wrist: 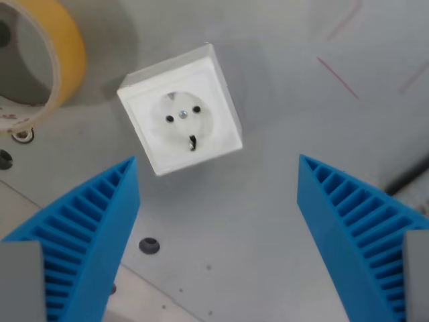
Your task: Move above the white socket
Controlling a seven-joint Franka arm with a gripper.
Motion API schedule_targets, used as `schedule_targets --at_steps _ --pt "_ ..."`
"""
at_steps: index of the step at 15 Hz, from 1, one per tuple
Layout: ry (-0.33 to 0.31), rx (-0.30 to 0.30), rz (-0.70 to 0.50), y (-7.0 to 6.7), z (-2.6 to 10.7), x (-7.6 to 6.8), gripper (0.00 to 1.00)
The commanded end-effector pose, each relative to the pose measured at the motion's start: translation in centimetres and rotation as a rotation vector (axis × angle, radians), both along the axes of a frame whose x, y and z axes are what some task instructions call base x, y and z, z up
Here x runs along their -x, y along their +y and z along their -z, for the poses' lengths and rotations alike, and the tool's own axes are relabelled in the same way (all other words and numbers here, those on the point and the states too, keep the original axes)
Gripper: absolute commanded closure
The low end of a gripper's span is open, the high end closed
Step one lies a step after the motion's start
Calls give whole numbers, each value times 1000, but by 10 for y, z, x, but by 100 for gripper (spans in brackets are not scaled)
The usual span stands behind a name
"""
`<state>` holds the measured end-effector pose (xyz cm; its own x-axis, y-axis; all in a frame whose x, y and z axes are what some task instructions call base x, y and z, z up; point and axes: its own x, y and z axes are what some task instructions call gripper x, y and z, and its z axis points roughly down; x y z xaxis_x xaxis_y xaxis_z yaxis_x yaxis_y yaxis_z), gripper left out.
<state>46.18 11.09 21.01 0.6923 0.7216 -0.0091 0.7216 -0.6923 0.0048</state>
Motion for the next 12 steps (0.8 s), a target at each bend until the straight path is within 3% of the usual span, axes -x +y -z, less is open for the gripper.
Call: schedule_targets --at_steps 1,12 --pt "-111 -6 -226 6 16 6 0" --pt "-120 9 -251 19 44 14 0"
